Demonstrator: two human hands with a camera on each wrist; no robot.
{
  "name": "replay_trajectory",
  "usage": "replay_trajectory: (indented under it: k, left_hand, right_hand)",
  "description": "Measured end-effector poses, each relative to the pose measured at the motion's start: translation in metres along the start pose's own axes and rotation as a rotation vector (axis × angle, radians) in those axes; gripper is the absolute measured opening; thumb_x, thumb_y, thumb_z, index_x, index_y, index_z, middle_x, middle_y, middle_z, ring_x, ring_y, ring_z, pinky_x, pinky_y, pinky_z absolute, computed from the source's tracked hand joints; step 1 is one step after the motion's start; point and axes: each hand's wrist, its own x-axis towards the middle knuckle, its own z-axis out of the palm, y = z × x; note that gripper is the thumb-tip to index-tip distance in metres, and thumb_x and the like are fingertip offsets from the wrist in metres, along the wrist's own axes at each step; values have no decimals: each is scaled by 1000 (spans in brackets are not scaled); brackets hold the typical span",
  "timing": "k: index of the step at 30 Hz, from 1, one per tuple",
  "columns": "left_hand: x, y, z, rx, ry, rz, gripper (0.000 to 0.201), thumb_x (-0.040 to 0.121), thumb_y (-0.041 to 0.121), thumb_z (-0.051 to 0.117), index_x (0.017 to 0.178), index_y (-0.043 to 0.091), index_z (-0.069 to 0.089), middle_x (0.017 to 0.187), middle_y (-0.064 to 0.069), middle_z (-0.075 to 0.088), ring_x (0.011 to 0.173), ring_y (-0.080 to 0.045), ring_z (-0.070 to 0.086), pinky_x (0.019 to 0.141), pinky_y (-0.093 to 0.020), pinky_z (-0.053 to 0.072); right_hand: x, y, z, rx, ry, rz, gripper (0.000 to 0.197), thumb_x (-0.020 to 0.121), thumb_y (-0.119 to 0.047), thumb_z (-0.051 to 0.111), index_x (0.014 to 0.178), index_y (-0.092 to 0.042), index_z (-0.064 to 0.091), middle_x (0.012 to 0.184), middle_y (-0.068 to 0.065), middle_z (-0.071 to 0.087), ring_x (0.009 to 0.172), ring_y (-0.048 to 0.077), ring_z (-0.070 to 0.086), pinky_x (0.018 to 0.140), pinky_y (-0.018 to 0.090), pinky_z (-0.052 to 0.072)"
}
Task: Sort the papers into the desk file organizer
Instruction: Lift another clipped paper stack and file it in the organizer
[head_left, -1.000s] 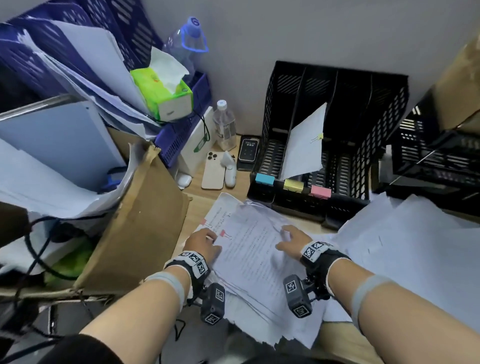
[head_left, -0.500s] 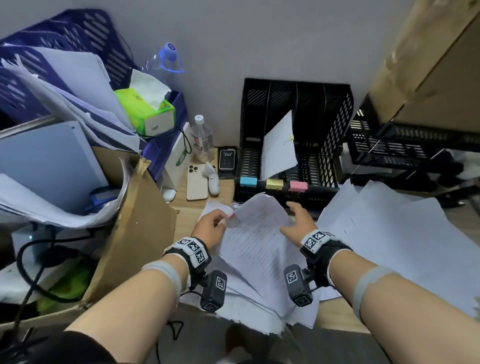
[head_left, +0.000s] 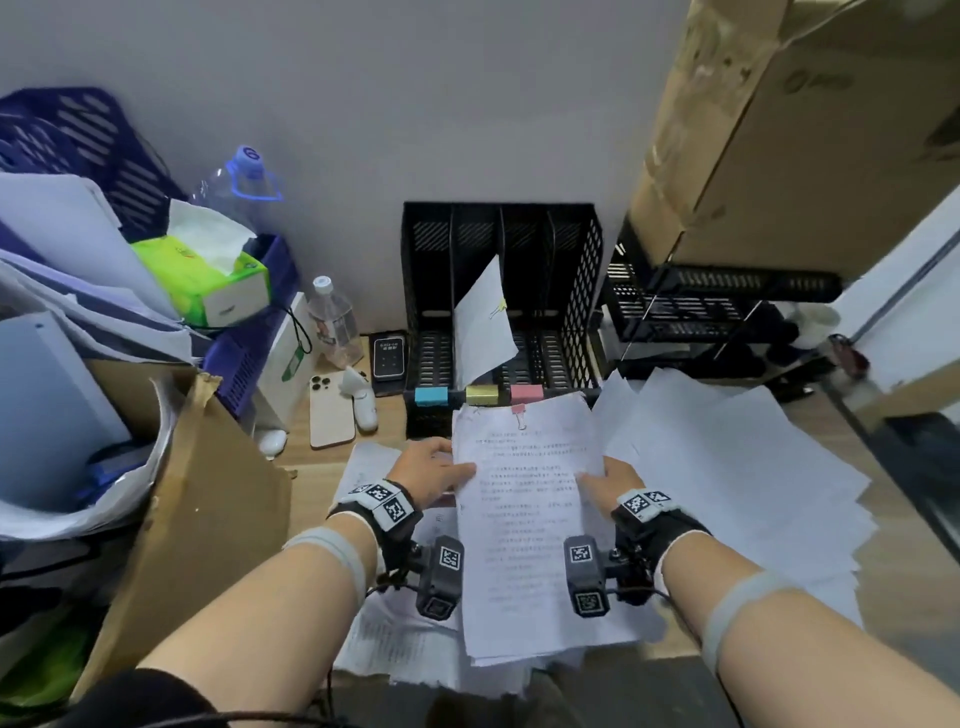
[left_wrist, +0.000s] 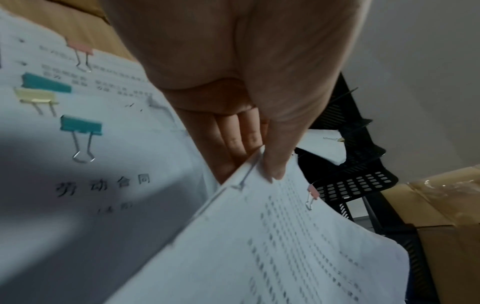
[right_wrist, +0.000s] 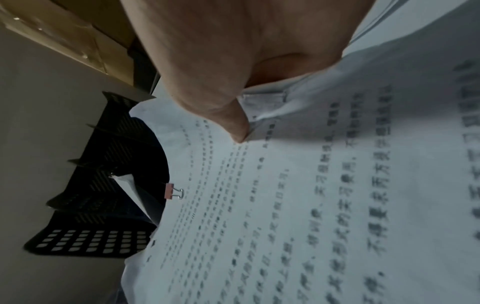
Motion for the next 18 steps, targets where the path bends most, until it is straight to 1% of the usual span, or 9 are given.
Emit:
replay_trajectory:
  k: [2, 4, 6, 8, 11, 13, 15, 16, 18]
  left_hand:
    - [0, -6, 10, -29, -46, -37, 17, 86, 17, 74, 101, 10, 70, 102, -10, 77, 93, -28, 74, 87, -44, 61]
    - [-2, -8, 17, -98, -99, -91, 23, 90, 16, 72, 110, 6, 71, 105, -10, 77, 94, -26, 74, 83, -37, 62]
    - [-3, -6, 22, -133, -165, -106, 28, 90, 17, 72, 116, 8, 71, 108, -7, 78, 97, -24, 76, 84, -36, 62]
    - [-4, -3, 25, -166, -227, -116, 29, 90, 17, 73, 118, 10, 70, 109, -5, 78, 99, -24, 76, 86, -38, 61]
    - [-2, 10, 31, -231, -265, -85, 29, 91, 15, 71, 120, 11, 68, 116, -10, 75, 107, -30, 72, 96, -48, 56]
    - [-1, 30, 36, -245, -179, 29, 22, 94, 14, 67, 116, 13, 69, 117, -11, 75, 108, -30, 72, 100, -50, 54]
    - [-2, 56, 41, -172, -2, 156, 10, 96, 18, 64, 103, 17, 71, 109, -10, 76, 102, -26, 72, 93, -43, 57]
    - [-1, 70, 42, -120, 93, 212, 10, 97, 21, 61, 95, 18, 71, 103, -8, 76, 96, -24, 72, 85, -37, 58]
    - [-1, 94, 45, -42, 255, 328, 21, 100, 23, 55, 85, 15, 68, 90, -6, 74, 84, -24, 69, 70, -31, 55]
  right_hand:
    - [0, 3, -5, 12, 14, 2, 28, 92, -16, 53, 117, -8, 64, 121, 14, 65, 92, 24, 55, 78, 26, 42]
    - [4, 3, -11, 32, 27, 14, 29, 92, -16, 53, 117, -8, 64, 122, 14, 65, 97, 28, 59, 79, 27, 43]
    - [7, -2, -18, 62, 50, 7, 29, 93, -17, 52, 117, -8, 63, 122, 13, 65, 95, 27, 58, 79, 27, 43]
    - [10, -11, -25, 119, 84, -31, 28, 92, -16, 53, 117, -8, 64, 119, 13, 65, 91, 23, 54, 78, 26, 41]
    - [16, -35, -43, 232, 146, -134, 24, 92, -17, 56, 112, -5, 63, 111, 13, 66, 86, 21, 55, 74, 25, 42]
    - [23, -55, -53, 272, 231, -238, 29, 88, -18, 61, 115, -6, 57, 110, 11, 64, 88, 20, 56, 71, 27, 45]
    - [29, -78, -63, 268, 361, -326, 51, 80, -23, 71, 124, -11, 47, 116, 5, 55, 102, 19, 54, 85, 32, 47]
    - [28, -90, -68, 259, 370, -361, 63, 77, -28, 75, 129, -13, 42, 119, 3, 49, 108, 17, 51, 93, 33, 46]
    - [19, -113, -76, 328, 164, -419, 86, 73, -38, 80, 141, -17, 32, 126, 1, 45, 114, 14, 48, 100, 35, 44]
